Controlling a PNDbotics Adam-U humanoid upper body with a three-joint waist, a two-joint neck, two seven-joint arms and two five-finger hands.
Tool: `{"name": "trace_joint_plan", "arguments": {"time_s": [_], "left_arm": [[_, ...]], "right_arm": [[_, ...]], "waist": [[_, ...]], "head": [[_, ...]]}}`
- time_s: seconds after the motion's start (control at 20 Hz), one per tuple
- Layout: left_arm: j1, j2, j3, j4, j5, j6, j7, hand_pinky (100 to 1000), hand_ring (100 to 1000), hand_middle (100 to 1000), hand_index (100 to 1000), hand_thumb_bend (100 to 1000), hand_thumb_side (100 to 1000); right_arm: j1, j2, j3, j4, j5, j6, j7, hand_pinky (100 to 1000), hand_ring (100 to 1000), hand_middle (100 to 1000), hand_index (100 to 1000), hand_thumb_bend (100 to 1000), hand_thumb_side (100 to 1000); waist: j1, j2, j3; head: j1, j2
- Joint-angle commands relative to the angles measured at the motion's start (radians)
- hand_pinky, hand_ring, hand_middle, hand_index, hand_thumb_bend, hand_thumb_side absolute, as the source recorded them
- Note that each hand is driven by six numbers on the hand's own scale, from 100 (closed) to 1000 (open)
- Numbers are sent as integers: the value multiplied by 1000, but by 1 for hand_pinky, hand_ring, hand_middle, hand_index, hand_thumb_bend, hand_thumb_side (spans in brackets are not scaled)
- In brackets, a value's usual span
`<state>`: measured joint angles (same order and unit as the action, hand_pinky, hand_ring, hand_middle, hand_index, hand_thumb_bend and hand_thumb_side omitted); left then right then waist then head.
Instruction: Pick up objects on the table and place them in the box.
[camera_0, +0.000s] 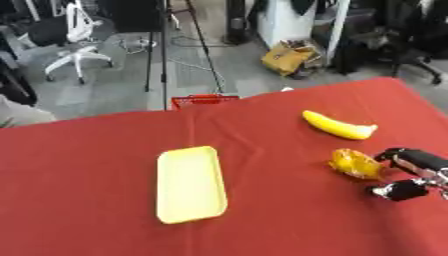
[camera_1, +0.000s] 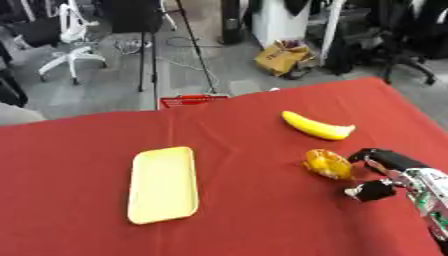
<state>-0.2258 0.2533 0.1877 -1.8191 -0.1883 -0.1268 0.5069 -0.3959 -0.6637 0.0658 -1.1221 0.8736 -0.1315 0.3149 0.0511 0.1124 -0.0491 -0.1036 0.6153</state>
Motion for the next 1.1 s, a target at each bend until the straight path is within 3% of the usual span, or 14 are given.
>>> {"name": "trace_joint_plan", "arguments": {"time_s": [0.05,0.85,1.1], "left_arm": [[-8,22,3,-16,1,1,-3,694,781,848,856,837,992],[-8,20,1,-16,1,1,-4,694,781,848,855,839,993],[-9,20,2,-17,1,1,-4,694,781,848,855,838,993]], "right_arm": [[-18,-15,-4,0,15,-5,-2,726,794,842,883,503,507],[-74,20,19,20,103,22,-47,714,775,823,871,463,509],[-59,15,24,20,105,12,-49,712,767,816,868,449,504]], "waist": [[-11,-5,1],[-9,-7,4],[-9,-6,5]], "head": [[-3,-3],[-11,-4],[-14,-5]]}}
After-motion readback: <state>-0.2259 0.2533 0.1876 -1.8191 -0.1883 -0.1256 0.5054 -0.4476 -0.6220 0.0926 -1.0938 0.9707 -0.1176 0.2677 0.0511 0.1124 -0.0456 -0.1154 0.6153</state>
